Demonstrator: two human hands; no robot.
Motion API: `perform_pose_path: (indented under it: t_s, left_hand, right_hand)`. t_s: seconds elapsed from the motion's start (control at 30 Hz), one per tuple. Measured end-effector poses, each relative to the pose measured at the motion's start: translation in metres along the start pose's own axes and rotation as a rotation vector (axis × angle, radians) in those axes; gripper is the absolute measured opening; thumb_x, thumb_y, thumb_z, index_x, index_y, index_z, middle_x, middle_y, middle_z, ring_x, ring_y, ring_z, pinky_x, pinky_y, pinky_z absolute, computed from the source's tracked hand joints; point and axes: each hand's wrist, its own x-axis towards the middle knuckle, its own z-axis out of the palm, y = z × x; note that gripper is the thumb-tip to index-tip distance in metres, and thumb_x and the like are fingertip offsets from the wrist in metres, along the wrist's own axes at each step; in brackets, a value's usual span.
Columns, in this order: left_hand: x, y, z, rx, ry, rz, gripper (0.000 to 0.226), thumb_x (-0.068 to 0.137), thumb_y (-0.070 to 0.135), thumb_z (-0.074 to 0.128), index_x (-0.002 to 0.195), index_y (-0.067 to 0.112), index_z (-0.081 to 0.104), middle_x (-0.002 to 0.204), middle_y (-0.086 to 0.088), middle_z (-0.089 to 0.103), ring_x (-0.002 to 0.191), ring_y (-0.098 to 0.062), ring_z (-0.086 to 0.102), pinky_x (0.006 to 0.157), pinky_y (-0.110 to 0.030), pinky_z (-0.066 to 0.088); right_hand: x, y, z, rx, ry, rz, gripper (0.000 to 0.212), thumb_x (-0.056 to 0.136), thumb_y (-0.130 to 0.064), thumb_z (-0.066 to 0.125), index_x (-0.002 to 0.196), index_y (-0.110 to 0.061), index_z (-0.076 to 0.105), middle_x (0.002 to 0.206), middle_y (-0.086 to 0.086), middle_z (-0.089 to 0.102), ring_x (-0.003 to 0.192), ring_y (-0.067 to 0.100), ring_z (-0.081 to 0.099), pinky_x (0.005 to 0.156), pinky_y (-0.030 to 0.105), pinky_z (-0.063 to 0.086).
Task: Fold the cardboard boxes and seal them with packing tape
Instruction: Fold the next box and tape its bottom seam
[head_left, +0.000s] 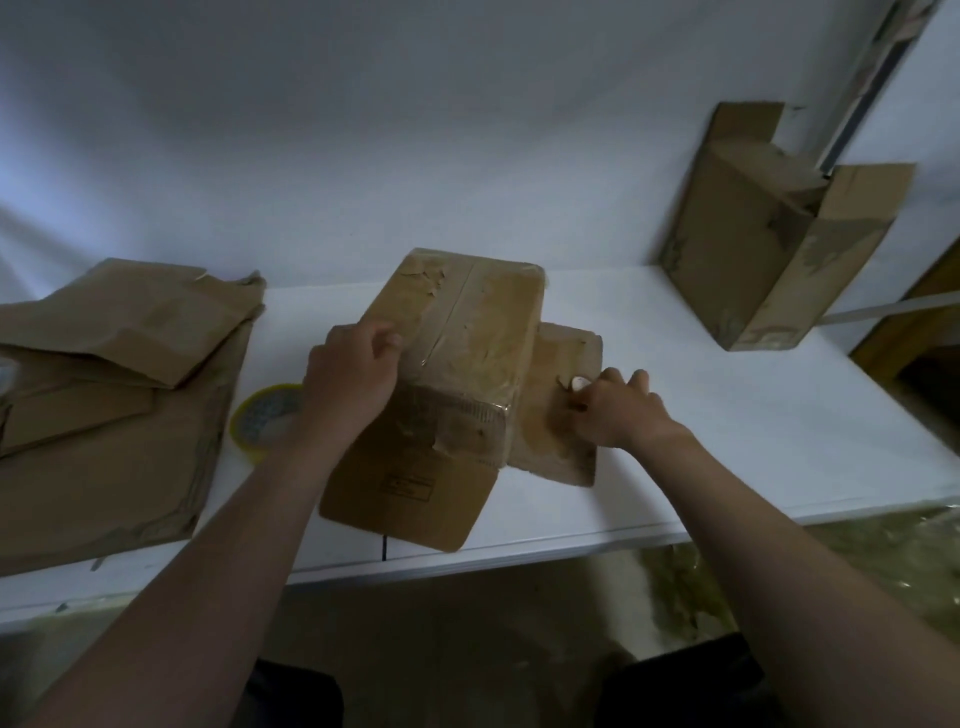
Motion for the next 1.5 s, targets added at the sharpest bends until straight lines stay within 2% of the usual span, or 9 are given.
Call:
perform_pose_path:
  t_s: [0.23, 0.4, 0.57, 0.73, 0.93, 1.1, 1.2, 1.33, 1.5]
  left_hand:
    - [-0.001, 0.002, 0.007, 0.047, -0.033, -0.051, 0.036, 0.102, 0.048, 0.045, 0.13, 0.033, 0.062, 0.145, -0.009, 0.042, 0.13, -0.04, 0.041, 0.107, -0.049, 0.037]
    - [-0.012, 0.005, 0.002, 0.116, 0.004, -0.028, 0.047, 0.101, 0.057, 0.042, 0.125, 0.024, 0.065, 0.128, -0.013, 0.051, 0.11, -0.039, 0.057, 0.095, -0.047, 0.047]
    - [-0.001, 0.009, -0.001, -0.043, -0.072, -0.153, 0.046, 0.095, 0.05, 0.061, 0.123, 0.015, 0.049, 0.123, -0.009, 0.059, 0.107, -0.029, 0.06, 0.085, -0.039, 0.047]
    - [0.007, 0.022, -0.003, -0.239, -0.141, -0.161, 0.059, 0.094, 0.039, 0.067, 0.138, 0.018, 0.033, 0.14, -0.011, 0.053, 0.12, -0.031, 0.057, 0.088, -0.037, 0.045]
    - [0.006, 0.037, -0.043, -0.415, 0.17, 0.073, 0.061, 0.092, 0.033, 0.071, 0.135, 0.024, 0.03, 0.141, -0.011, 0.056, 0.118, -0.031, 0.061, 0.084, -0.032, 0.049]
    - [0.004, 0.043, -0.074, -0.554, 0.299, 0.224, 0.09, 0.086, 0.014, 0.078, 0.152, 0.026, 0.018, 0.143, -0.002, 0.044, 0.104, -0.007, 0.056, 0.067, -0.004, 0.047]
    - [0.005, 0.037, -0.075, -0.573, 0.232, 0.203, 0.117, 0.076, 0.02, 0.087, 0.156, 0.045, 0.005, 0.137, -0.003, 0.04, 0.109, -0.013, 0.055, 0.085, -0.027, 0.056]
    - [-0.001, 0.042, -0.067, -0.583, 0.142, 0.122, 0.097, 0.072, 0.056, 0.08, 0.149, 0.051, 0.022, 0.141, 0.0, 0.043, 0.12, -0.016, 0.053, 0.097, -0.045, 0.053]
    - [0.0, 0.042, -0.066, -0.72, 0.109, -0.093, 0.08, 0.075, 0.088, 0.049, 0.122, 0.023, 0.052, 0.121, 0.002, 0.061, 0.113, -0.019, 0.06, 0.097, -0.044, 0.051]
  right_hand:
    - [-0.008, 0.03, -0.005, -0.123, 0.081, 0.164, 0.063, 0.099, -0.052, 0.042, 0.155, -0.026, 0.032, 0.148, 0.002, 0.044, 0.142, 0.036, 0.024, 0.106, 0.046, 0.034]
    - [-0.014, 0.017, -0.017, -0.125, 0.067, 0.145, 0.041, 0.1, -0.04, 0.039, 0.134, -0.023, 0.055, 0.135, 0.005, 0.055, 0.138, 0.037, 0.029, 0.105, 0.046, 0.033]
    - [-0.018, -0.027, -0.048, 0.562, 0.142, -0.071, 0.044, 0.102, -0.05, 0.045, 0.133, -0.022, 0.058, 0.124, -0.007, 0.059, 0.115, 0.022, 0.056, 0.11, 0.049, 0.038]
    - [-0.015, -0.051, -0.052, 0.669, 0.103, -0.132, 0.061, 0.094, -0.036, 0.067, 0.147, -0.021, 0.04, 0.129, 0.005, 0.062, 0.11, 0.023, 0.063, 0.098, 0.042, 0.054]
    - [-0.035, -0.062, -0.085, 0.901, 0.291, -0.233, 0.077, 0.092, -0.03, 0.074, 0.155, -0.029, 0.03, 0.135, 0.0, 0.054, 0.117, 0.019, 0.058, 0.104, 0.04, 0.048]
    - [-0.048, -0.072, -0.102, 0.981, 0.422, -0.369, 0.107, 0.087, -0.014, 0.078, 0.161, -0.038, 0.005, 0.141, -0.012, 0.049, 0.091, 0.008, 0.071, 0.09, 0.038, 0.057]
    - [-0.049, -0.068, -0.106, 0.948, 0.388, -0.415, 0.124, 0.081, -0.013, 0.084, 0.158, -0.048, -0.008, 0.142, -0.005, 0.041, 0.1, 0.013, 0.067, 0.088, 0.037, 0.057]
    - [-0.051, -0.061, -0.101, 1.043, 0.345, -0.476, 0.108, 0.07, -0.031, 0.092, 0.148, -0.059, 0.023, 0.139, -0.002, 0.045, 0.121, 0.016, 0.054, 0.094, 0.042, 0.057]
    - [-0.057, -0.051, -0.103, 1.254, 0.208, -0.356, 0.061, 0.076, -0.054, 0.081, 0.129, -0.03, 0.064, 0.126, -0.01, 0.067, 0.111, 0.016, 0.069, 0.09, 0.042, 0.06]
